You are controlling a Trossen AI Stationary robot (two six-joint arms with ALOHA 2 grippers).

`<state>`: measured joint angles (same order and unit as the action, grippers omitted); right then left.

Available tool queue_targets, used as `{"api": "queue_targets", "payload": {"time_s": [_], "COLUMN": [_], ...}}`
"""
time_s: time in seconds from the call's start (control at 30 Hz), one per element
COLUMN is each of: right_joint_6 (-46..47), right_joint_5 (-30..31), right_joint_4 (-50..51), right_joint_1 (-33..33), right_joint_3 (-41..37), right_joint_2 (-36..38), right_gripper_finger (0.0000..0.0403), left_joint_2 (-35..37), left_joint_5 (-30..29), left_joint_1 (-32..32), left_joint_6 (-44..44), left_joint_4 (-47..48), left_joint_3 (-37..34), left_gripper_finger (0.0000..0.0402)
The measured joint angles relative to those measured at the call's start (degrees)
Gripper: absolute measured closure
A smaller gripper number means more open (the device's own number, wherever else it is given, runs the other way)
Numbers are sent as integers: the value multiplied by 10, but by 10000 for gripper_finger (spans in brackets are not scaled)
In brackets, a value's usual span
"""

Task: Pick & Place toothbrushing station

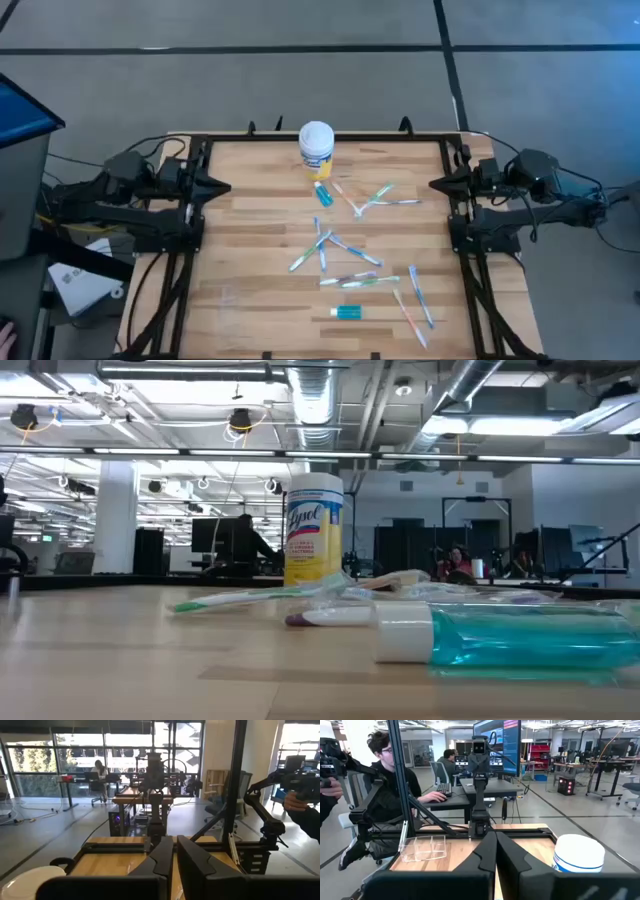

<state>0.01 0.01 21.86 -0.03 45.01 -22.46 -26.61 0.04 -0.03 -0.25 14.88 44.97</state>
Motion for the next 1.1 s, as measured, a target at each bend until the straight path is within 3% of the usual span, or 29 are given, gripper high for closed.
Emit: {"api": "queue_targets", "payload": {"time_s": [0.67,0.87,1.1], "right_joint_6": [-39,-17,4], "right_joint_5": [5,58,78], "right_joint_4": [-2,1,28], "right_joint_1": [0,0,-23], "right_joint_3": [0,0,0], "right_joint_2": [-3,-81,-169], "right_gripper_finger": [403,403,403], "left_joint_2": [-77,-120,-178], "left_joint_5": [0,0,0], "left_joint_1": [0,0,0], "left_joint_6": [0,0,0], "left_joint_4": [-30,-50,-57], "left_joint_3": [0,0,0], "left_gripper_finger": [385,385,385]}}
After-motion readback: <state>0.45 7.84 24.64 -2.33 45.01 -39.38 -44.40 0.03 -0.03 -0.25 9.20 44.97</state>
